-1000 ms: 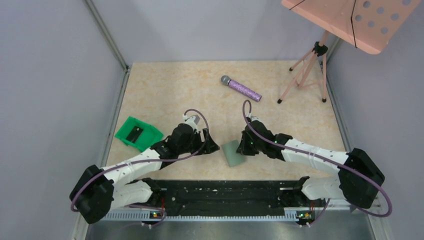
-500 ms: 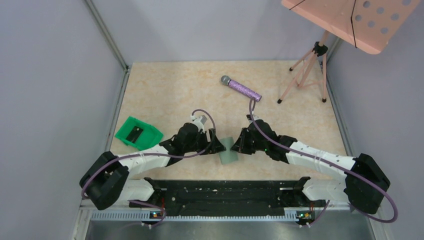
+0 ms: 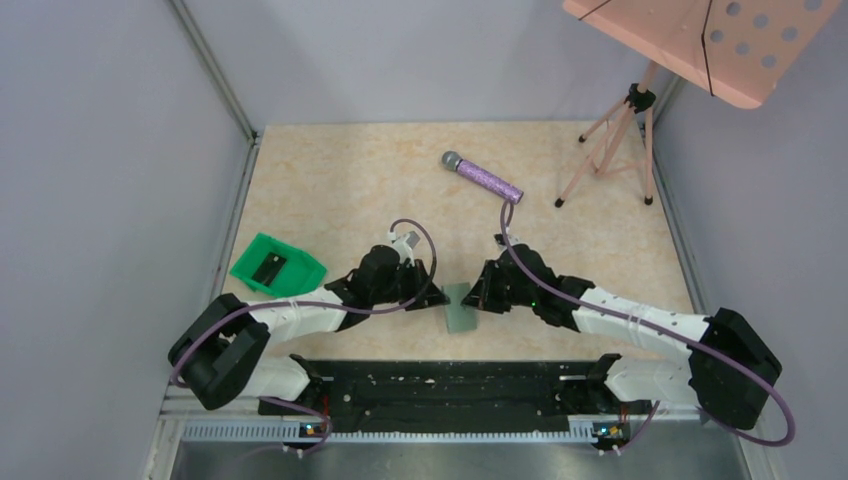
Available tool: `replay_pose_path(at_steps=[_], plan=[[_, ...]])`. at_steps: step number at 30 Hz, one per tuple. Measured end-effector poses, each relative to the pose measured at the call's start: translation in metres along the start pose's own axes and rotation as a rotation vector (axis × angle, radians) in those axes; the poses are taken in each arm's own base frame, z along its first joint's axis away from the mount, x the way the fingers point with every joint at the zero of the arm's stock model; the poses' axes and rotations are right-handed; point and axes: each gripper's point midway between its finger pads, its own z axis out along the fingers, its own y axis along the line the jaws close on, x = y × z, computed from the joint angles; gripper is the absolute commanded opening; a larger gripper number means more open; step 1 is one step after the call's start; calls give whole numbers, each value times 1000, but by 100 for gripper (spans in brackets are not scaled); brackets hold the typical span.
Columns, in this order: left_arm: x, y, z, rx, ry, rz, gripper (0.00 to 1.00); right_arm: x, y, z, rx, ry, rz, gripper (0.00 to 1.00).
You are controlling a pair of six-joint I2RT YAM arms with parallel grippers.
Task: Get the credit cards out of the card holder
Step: Open the card holder at the center of the board.
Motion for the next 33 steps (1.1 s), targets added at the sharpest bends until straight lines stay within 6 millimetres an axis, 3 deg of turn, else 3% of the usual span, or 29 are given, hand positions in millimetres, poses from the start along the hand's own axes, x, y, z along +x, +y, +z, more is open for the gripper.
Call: replay_pose_path(at_steps=[9, 12, 20, 27, 33], plan=[[1, -4, 0, 17, 7, -10, 0, 0, -3, -2, 4, -12, -6, 1], [1, -4, 0, 18, 7, -10, 0, 2, -9, -2, 26, -6, -31, 23], [1, -4, 0, 15, 8, -12, 0, 2, -21, 3, 98, 17, -77, 43], [2, -3, 0, 12, 11, -17, 0, 9, -34, 12, 145, 48, -81, 39], [1, -3, 0, 10, 8, -17, 0, 10, -38, 19, 156, 51, -91, 26]])
